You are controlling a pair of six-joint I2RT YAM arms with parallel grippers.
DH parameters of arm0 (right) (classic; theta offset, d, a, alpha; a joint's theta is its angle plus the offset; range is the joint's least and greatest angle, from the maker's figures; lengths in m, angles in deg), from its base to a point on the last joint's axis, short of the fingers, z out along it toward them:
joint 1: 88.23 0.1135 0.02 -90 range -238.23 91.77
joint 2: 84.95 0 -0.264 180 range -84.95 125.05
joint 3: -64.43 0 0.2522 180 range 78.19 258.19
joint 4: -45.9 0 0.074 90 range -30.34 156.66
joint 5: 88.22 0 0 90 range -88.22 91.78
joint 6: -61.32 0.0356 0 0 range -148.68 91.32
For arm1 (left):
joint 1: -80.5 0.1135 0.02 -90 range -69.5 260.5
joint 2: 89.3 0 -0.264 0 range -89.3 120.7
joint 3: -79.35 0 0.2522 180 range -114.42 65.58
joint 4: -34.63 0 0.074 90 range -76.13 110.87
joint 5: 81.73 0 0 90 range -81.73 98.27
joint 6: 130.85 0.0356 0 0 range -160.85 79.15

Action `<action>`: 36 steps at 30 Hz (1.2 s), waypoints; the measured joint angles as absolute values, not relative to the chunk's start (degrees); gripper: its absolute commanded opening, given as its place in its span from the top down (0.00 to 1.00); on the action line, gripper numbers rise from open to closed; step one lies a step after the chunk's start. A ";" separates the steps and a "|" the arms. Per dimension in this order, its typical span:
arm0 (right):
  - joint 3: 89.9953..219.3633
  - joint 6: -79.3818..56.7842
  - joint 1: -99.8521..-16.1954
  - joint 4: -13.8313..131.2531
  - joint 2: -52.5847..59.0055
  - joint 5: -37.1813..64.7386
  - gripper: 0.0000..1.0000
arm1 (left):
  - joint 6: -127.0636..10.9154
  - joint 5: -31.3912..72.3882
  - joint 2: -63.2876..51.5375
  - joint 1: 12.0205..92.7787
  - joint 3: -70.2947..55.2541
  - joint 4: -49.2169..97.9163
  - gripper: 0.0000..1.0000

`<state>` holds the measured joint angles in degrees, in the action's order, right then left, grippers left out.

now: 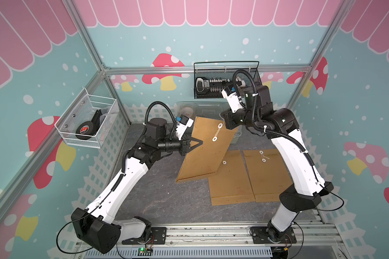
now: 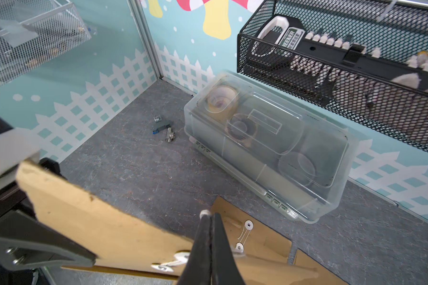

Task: Close the mouth of the file bag
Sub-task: Close the file bag.

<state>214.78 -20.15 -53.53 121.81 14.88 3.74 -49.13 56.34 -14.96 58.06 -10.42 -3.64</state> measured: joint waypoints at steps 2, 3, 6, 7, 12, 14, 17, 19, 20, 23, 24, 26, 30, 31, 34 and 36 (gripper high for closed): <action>214.83 -20.59 -52.78 122.47 14.90 2.86 1.00 | -49.19 55.91 -14.76 58.06 -10.42 -3.67 1.00; 214.87 -20.80 -52.54 122.80 14.92 2.51 1.00 | -49.19 55.69 -14.70 58.04 -10.42 -3.69 1.00; 215.29 -21.31 -52.41 123.80 14.96 1.77 1.00 | -49.21 55.23 -14.56 57.97 -10.42 -3.71 1.00; 215.79 -21.39 -52.30 124.28 15.07 1.70 1.00 | -49.21 55.12 -14.52 57.97 -10.45 -3.71 1.00; 218.63 -21.42 -50.93 125.29 15.90 2.91 1.00 | -49.43 54.70 -14.24 57.95 -10.45 -3.71 1.00; 218.74 -21.37 -50.51 125.29 16.19 3.85 1.00 | -49.43 54.68 -14.15 57.89 -10.45 -3.71 1.00; 218.74 -21.33 -50.10 125.24 17.13 5.40 1.00 | -49.56 54.68 -14.13 57.76 -10.47 -3.71 1.00; 218.74 -21.31 -49.86 125.24 18.05 6.31 1.00 | -49.61 54.60 -14.13 57.65 -10.47 -3.71 1.00; 218.74 -21.26 -49.83 125.24 18.40 6.64 1.00 | -49.61 54.55 -14.13 57.63 -10.47 -3.71 1.00; 218.59 -20.89 -49.62 125.18 19.21 7.78 1.00 | -49.65 54.27 -14.13 57.58 -10.47 -3.71 1.00; 218.02 -20.65 -49.59 124.98 19.18 8.39 1.00 | -49.72 54.18 -14.13 57.58 -10.47 -3.73 1.00; 215.18 -20.06 -49.55 123.45 18.11 9.70 1.00 | -50.09 54.07 -14.13 57.58 -10.49 -3.71 1.00; 202.39 -17.96 -49.53 117.51 12.93 13.42 1.00 | -50.98 53.79 -14.13 57.60 -10.49 -3.64 1.00; 199.31 -17.39 -49.53 115.91 11.69 14.25 1.00 | -51.16 53.63 -14.13 57.63 -10.49 -3.62 1.00; 191.66 -15.76 -49.55 111.17 8.39 15.67 1.00 | -51.95 53.46 -14.13 57.82 -10.51 -3.62 1.00; 187.07 -14.90 -49.55 107.89 6.27 15.82 1.00 | -52.45 53.46 -14.13 58.00 -10.53 -3.58 1.00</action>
<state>187.07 -14.90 -49.55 107.89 6.27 15.82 -52.45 53.46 -14.13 58.00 -10.53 -3.58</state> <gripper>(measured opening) 0.047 0.048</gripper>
